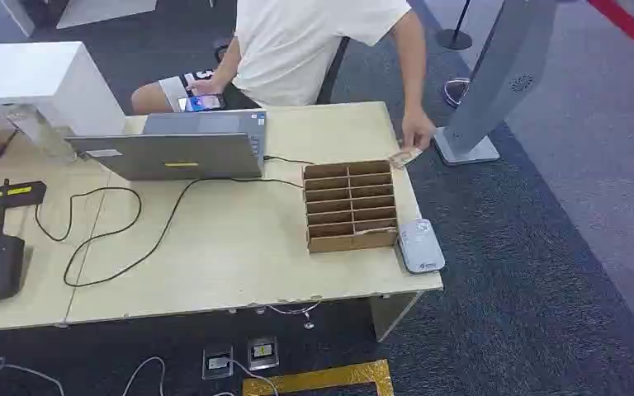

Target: Pass the card to the sensor for recognition and then transmit it.

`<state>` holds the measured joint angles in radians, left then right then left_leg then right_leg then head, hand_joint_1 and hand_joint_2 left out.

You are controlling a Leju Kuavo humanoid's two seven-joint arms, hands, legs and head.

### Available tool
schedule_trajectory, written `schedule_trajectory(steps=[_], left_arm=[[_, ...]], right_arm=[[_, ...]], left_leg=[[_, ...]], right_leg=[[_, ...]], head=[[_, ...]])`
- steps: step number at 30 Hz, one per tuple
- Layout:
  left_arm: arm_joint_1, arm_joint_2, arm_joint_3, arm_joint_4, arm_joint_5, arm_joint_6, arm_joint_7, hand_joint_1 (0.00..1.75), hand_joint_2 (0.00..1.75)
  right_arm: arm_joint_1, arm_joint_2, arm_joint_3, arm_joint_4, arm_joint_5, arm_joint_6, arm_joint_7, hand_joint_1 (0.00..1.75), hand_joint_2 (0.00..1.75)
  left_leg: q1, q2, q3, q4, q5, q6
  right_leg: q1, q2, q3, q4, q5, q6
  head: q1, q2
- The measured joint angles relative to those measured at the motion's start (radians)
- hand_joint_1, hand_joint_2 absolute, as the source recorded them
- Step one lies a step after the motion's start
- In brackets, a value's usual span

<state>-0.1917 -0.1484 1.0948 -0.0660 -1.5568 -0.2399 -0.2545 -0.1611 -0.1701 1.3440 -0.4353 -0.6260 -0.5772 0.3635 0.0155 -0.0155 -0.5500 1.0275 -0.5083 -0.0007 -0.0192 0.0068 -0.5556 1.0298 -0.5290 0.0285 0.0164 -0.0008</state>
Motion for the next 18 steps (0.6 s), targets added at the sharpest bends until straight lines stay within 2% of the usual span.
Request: schedule_trajectory(steps=[4,5,10,14,15,16,17,18], left_arm=[[0.001,-0.004,-0.001,0.000,-0.008,0.000,0.008,0.00,0.00],[0.001,-0.006,-0.002,0.000,-0.010,0.000,0.008,0.00,0.00],[0.000,-0.012,-0.008,0.000,-0.010,0.000,0.016,0.00,0.00],[-0.007,-0.012,-0.027,0.000,-0.010,0.000,0.034,0.00,0.00],[-0.008,-0.013,-0.028,0.000,-0.010,0.000,0.035,0.00,0.00],[-0.009,-0.014,-0.031,0.000,-0.010,0.000,0.035,0.00,0.00],[-0.009,-0.014,-0.035,0.000,-0.010,0.000,0.035,0.00,0.00],[-0.009,-0.014,-0.038,0.000,-0.010,0.000,0.035,0.00,0.00]], right_arm=[[0.010,0.000,-0.004,0.004,-0.005,-0.005,0.010,0.00,0.00],[0.011,0.000,-0.005,0.004,-0.005,-0.009,0.014,0.00,1.75],[-0.005,-0.030,-0.017,0.014,0.034,-0.069,0.054,0.00,1.75],[-0.069,-0.103,-0.076,0.057,0.264,-0.079,0.130,0.00,1.75],[-0.079,-0.125,-0.099,0.056,0.347,-0.079,0.172,0.00,1.75],[-0.079,-0.146,-0.134,0.049,0.475,-0.079,0.240,0.00,1.75],[-0.066,-0.172,-0.198,0.036,0.662,-0.077,0.279,0.00,1.75],[-0.057,-0.193,-0.263,0.023,0.843,-0.072,0.281,0.00,1.75]], left_leg=[[0.000,0.000,0.000,0.000,0.000,0.000],[0.000,0.000,0.000,0.000,0.000,0.000],[-0.001,0.000,0.000,0.000,0.000,0.000],[-0.004,0.001,0.001,0.000,0.001,0.001],[-0.004,0.000,0.001,0.000,0.001,0.001],[-0.004,-0.001,0.000,0.001,0.001,0.002],[-0.004,-0.002,-0.001,0.001,0.001,0.002],[-0.004,-0.002,-0.002,0.001,0.001,0.002]], right_leg=[[0.000,0.000,0.000,0.000,0.000,0.000],[0.000,0.000,0.000,0.000,0.000,0.000],[-0.001,0.000,0.000,0.000,0.000,0.000],[-0.004,0.000,0.000,0.000,0.002,0.003],[-0.004,0.000,0.001,0.000,0.002,0.003],[-0.004,-0.001,0.002,0.000,0.002,0.003],[-0.004,-0.003,0.002,0.000,0.002,0.003],[-0.004,-0.005,0.001,0.000,0.002,0.003]], head=[[0.000,0.000],[0.000,0.000],[-0.001,0.000],[0.000,0.000],[0.000,0.000],[0.000,0.000],[0.000,0.000],[0.000,0.000]])
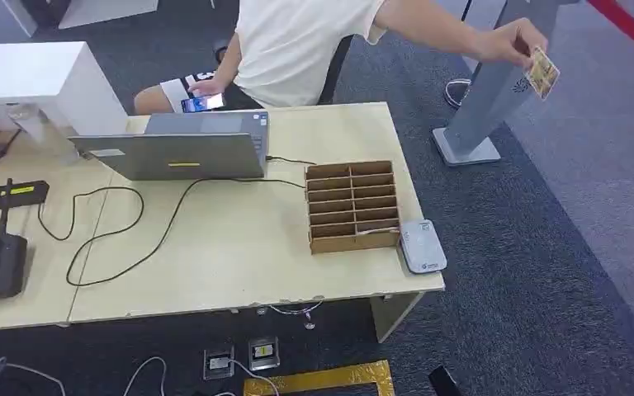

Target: Pass the card to the sensor for recognition and then transmit it.

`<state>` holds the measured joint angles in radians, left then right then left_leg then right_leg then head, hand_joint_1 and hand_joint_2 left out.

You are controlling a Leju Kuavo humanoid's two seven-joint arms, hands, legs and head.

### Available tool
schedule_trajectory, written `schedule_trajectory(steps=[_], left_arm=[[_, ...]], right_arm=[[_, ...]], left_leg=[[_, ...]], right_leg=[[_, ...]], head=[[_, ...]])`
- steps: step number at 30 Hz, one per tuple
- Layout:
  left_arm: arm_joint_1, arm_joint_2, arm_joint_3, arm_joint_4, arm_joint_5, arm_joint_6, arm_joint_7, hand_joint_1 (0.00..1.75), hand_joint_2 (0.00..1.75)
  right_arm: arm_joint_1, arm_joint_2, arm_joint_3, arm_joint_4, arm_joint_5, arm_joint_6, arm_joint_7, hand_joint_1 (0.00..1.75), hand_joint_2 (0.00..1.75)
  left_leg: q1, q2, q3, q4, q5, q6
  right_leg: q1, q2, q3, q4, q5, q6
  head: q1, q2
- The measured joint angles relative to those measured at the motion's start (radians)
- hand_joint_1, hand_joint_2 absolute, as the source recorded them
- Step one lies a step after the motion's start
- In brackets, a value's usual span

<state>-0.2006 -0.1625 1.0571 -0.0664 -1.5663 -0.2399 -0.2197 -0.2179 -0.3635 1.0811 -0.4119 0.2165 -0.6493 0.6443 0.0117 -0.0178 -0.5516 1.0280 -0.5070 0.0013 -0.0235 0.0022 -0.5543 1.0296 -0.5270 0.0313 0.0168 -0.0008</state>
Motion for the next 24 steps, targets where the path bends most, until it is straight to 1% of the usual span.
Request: schedule_trajectory(steps=[1,2,3,4,5,6,7,8,11,13,16,19,24], left_arm=[[0.000,0.000,-0.005,0.000,0.000,0.000,0.000,0.00,0.00],[-0.001,0.000,-0.010,0.000,0.000,0.000,0.000,0.00,0.00],[-0.003,-0.002,-0.011,0.000,0.000,0.000,0.000,0.00,0.00],[-0.004,-0.005,-0.013,0.000,0.000,0.000,0.000,0.00,0.00],[-0.003,-0.006,-0.013,0.000,0.000,0.000,0.000,0.00,0.00],[-0.002,-0.006,-0.014,0.000,0.000,0.000,0.000,0.00,0.00],[0.000,-0.006,-0.014,0.000,0.000,0.000,0.000,0.00,0.00],[0.000,-0.006,-0.014,0.000,0.000,0.000,0.000,0.00,0.00],[0.003,-0.006,-0.014,0.000,0.000,0.000,-0.007,0.00,0.00],[0.011,-0.005,-0.014,0.000,0.000,0.000,-0.015,0.00,0.00],[0.012,-0.006,-0.014,0.000,0.000,0.000,-0.030,0.00,0.00],[0.012,-0.006,-0.014,0.000,0.000,0.000,-0.042,0.00,0.00],[0.010,-0.006,-0.014,0.000,0.000,0.000,-0.051,0.00,0.00]], right_arm=[[0.005,-0.022,-0.082,-0.018,0.210,0.018,0.001,0.00,1.75],[0.004,-0.042,-0.170,-0.040,0.389,0.059,0.001,0.00,1.75],[0.006,-0.061,-0.276,-0.076,0.567,0.142,0.001,0.00,1.75],[0.014,-0.068,-0.375,-0.121,0.715,0.250,0.001,0.00,1.75],[0.029,-0.066,-0.474,-0.184,0.838,0.356,0.001,0.00,1.75],[0.051,-0.067,-0.585,-0.277,0.926,0.452,0.002,0.00,1.75],[0.064,-0.066,-0.677,-0.365,0.968,0.504,0.002,0.00,1.75],[0.071,-0.062,-0.752,-0.442,0.991,0.536,0.002,0.00,1.75],[0.068,-0.075,-0.962,-0.607,1.020,0.591,0.002,0.00,1.75],[0.057,-0.088,-1.076,-0.715,1.037,0.638,0.002,0.00,1.75],[0.035,-0.110,-1.176,-0.849,1.049,0.688,0.002,0.00,1.75],[0.005,-0.128,-1.255,-0.947,1.055,0.723,0.002,0.00,1.75],[-0.047,-0.154,-1.302,-1.074,1.056,0.766,0.002,0.00,1.75]], left_leg=[[-0.001,0.001,-0.001,0.000,0.000,0.000],[-0.001,0.002,-0.001,0.000,0.000,0.000],[0.000,0.001,0.000,0.000,0.000,0.000],[0.002,-0.001,-0.001,0.000,0.000,0.000],[0.002,-0.005,-0.001,0.000,0.001,0.000],[0.003,-0.009,-0.004,0.000,0.001,0.000],[0.002,-0.009,-0.004,0.000,0.001,-0.001],[0.001,-0.009,-0.003,0.000,0.002,0.000],[0.001,-0.016,-0.004,0.000,0.004,0.000],[0.001,-0.014,-0.005,0.000,0.004,0.000],[0.000,-0.010,-0.004,0.000,0.004,0.000],[-0.001,-0.009,-0.003,0.000,0.004,0.000],[-0.001,-0.006,-0.003,0.000,0.004,0.000]], right_leg=[[0.000,0.001,-0.001,0.000,0.000,0.000],[-0.001,0.003,-0.001,0.000,0.001,0.000],[0.000,0.002,0.000,0.000,0.001,0.000],[0.002,-0.001,0.001,0.000,0.001,0.000],[0.003,-0.004,0.002,0.000,0.000,0.000],[0.003,-0.007,0.002,0.000,0.000,-0.001],[0.002,-0.008,0.000,0.000,0.000,-0.001],[0.001,-0.007,-0.001,0.001,0.000,-0.001],[0.001,-0.015,-0.001,0.001,-0.001,0.000],[0.001,-0.012,-0.001,0.001,0.000,0.000],[0.000,-0.008,-0.002,0.001,0.000,0.000],[-0.001,-0.007,-0.002,0.001,0.000,0.000],[-0.001,-0.005,-0.003,0.001,0.000,0.000]], head=[[-0.001,0.000],[-0.002,0.000],[-0.001,0.000],[0.001,0.000],[0.001,0.000],[0.001,0.000],[-0.002,0.000],[-0.003,0.000],[0.002,0.000],[0.000,0.000],[0.000,0.000],[0.000,0.000],[0.000,0.000]])
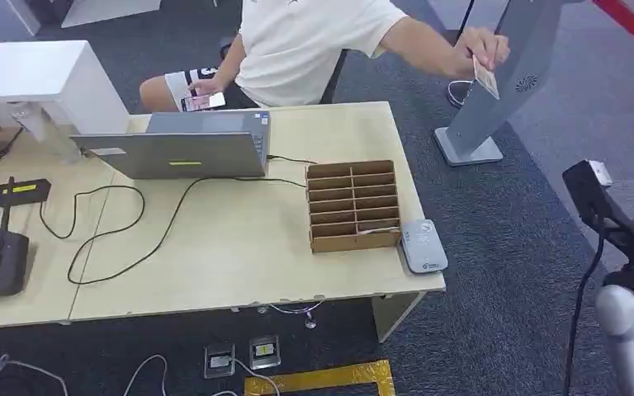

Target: Pass the card to the sensor for recognition and then transmit it.

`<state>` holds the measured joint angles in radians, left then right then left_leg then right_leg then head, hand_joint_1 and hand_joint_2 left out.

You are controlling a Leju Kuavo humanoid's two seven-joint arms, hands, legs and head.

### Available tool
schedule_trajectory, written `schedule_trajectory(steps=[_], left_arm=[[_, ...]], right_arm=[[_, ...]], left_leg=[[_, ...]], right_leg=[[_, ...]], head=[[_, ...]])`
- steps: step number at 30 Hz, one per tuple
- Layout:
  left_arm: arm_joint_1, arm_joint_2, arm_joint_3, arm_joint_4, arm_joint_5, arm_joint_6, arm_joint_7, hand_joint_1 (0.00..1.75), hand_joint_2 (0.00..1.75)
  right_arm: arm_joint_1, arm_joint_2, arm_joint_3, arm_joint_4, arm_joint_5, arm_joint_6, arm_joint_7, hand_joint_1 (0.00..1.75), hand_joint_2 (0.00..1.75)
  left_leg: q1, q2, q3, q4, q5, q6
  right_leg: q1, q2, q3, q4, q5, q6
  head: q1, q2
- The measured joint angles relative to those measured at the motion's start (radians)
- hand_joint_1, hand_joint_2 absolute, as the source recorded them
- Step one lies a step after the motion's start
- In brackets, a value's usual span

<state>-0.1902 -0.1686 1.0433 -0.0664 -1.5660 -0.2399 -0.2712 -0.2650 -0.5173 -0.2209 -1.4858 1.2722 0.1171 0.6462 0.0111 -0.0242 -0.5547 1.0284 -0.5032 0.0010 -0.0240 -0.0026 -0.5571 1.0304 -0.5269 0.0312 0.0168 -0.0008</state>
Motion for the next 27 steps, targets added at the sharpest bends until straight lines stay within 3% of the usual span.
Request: schedule_trajectory(steps=[6,10,16,21,27], left_arm=[[-0.002,0.000,0.000,0.000,0.000,0.000,-0.011,0.00,0.00],[-0.002,-0.001,-0.005,0.000,0.000,0.000,-0.024,0.00,0.00],[-0.012,0.011,-0.049,0.000,0.000,0.000,-0.032,0.00,0.00],[-0.055,0.029,-0.108,0.000,0.000,0.000,-0.027,0.00,0.00],[-0.061,0.036,-0.151,0.000,0.000,0.000,-0.024,0.00,0.00]], right_arm=[[-0.096,-0.022,0.019,-0.084,-0.032,0.005,0.000,0.00,1.75],[-0.173,-0.040,0.107,-0.108,-0.093,-0.021,0.000,0.00,1.75],[-0.327,-0.040,0.339,-0.097,-0.144,-0.068,-0.001,0.00,1.75],[-0.511,0.025,0.627,0.019,-0.196,-0.180,-0.001,0.00,1.75],[-0.609,0.070,0.832,0.125,-0.240,-0.227,-0.001,0.00,1.75]], left_leg=[[0.000,0.001,0.000,0.000,0.000,0.000],[0.000,0.001,-0.001,0.000,0.000,0.000],[0.001,0.001,-0.005,-0.001,0.000,0.000],[0.003,-0.004,-0.003,0.000,0.003,-0.003],[0.003,-0.005,-0.005,0.000,0.003,-0.003]], right_leg=[[0.000,0.002,0.000,0.000,0.000,0.000],[0.000,0.002,0.000,0.001,0.000,0.000],[0.001,0.001,-0.001,0.003,0.000,0.000],[0.002,-0.003,-0.002,0.004,0.000,-0.001],[0.002,-0.003,-0.003,0.004,0.000,-0.001]], head=[[-0.001,0.000],[0.000,0.000],[0.000,0.000],[-0.001,0.000],[0.000,0.000]])
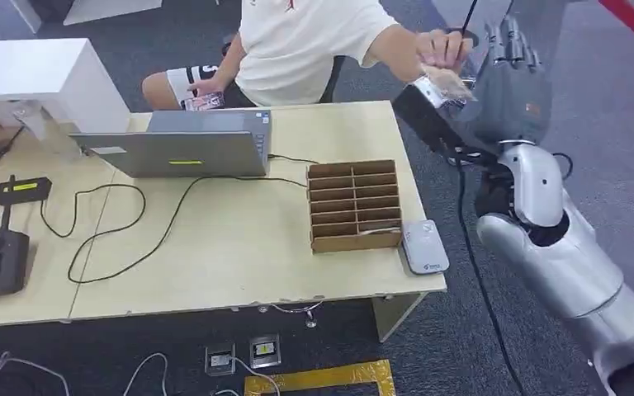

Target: Pass the card to the sensor for recognition and then transmit it.

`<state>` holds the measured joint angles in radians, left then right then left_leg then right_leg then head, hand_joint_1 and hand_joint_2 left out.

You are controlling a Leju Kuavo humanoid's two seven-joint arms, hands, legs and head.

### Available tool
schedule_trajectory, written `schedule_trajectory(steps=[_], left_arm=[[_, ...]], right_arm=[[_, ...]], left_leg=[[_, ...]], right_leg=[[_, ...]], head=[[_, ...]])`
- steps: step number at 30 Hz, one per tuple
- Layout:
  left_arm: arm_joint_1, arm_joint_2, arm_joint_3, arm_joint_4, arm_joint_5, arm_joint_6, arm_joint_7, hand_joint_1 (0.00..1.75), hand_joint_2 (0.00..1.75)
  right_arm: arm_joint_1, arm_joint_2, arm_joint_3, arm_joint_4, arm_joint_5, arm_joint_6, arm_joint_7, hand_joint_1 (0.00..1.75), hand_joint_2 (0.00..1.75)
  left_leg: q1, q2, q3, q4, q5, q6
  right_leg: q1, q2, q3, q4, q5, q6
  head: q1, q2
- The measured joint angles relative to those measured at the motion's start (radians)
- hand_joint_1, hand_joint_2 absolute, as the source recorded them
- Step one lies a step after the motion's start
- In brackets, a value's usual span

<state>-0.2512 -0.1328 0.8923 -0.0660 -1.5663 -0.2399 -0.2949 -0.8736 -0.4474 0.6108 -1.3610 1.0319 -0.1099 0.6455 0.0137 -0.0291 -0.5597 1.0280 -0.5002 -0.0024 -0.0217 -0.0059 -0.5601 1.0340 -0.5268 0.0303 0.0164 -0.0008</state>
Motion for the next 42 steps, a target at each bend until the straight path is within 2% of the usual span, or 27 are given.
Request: schedule_trajectory(steps=[3,13,14,15,16,29,42], left_arm=[[0.000,0.000,-0.014,0.000,0.000,0.000,0.000,0.00,0.00],[-0.001,0.001,-0.024,0.000,0.000,0.000,0.000,0.00,0.00],[-0.001,0.001,-0.024,0.000,0.000,0.000,0.000,0.00,0.00],[-0.001,0.001,-0.024,0.000,0.000,0.000,0.000,0.00,0.00],[-0.002,0.002,-0.024,0.000,0.000,0.000,0.000,0.00,0.00],[-0.007,0.005,-0.034,0.000,0.000,0.000,0.000,0.00,0.00],[-0.007,0.006,-0.047,0.000,0.000,0.000,0.000,0.00,0.00]], right_arm=[[-0.038,0.022,0.075,0.054,-0.013,-0.022,0.000,0.00,1.75],[-0.098,0.055,0.200,0.175,-0.053,-0.075,0.000,0.02,1.75],[-0.099,0.057,0.208,0.183,-0.055,-0.079,0.000,0.28,1.75],[-0.101,0.059,0.215,0.189,-0.056,-0.081,0.000,1.62,1.75],[-0.103,0.059,0.222,0.195,-0.059,-0.083,0.000,1.71,1.75],[-0.131,0.076,0.296,0.244,-0.141,-0.101,0.000,1.75,1.75],[-0.125,0.079,0.357,0.270,-0.221,-0.170,0.000,1.75,1.75]], left_leg=[[0.000,0.001,0.000,0.000,0.000,0.000],[0.000,0.001,0.000,0.000,0.000,0.000],[0.000,0.001,0.000,0.000,0.000,0.000],[0.000,0.001,0.000,0.000,0.000,0.000],[0.000,0.002,0.000,0.000,0.000,0.000],[0.000,0.002,0.000,0.000,0.000,0.000],[0.000,0.003,0.001,0.000,0.000,0.000]], right_leg=[[0.000,0.000,-0.001,-0.001,0.000,0.000],[0.000,0.001,-0.001,-0.001,0.000,0.000],[0.000,0.001,-0.001,-0.001,0.000,0.000],[0.000,0.001,-0.001,-0.001,0.000,0.000],[0.000,0.001,-0.001,-0.001,0.000,0.000],[0.000,0.002,-0.001,-0.001,0.000,0.000],[0.000,0.003,-0.001,-0.001,0.000,0.000]], head=[[0.000,0.000],[0.000,0.000],[0.000,0.000],[0.000,0.000],[0.000,0.000],[0.000,0.000],[0.000,0.000]])
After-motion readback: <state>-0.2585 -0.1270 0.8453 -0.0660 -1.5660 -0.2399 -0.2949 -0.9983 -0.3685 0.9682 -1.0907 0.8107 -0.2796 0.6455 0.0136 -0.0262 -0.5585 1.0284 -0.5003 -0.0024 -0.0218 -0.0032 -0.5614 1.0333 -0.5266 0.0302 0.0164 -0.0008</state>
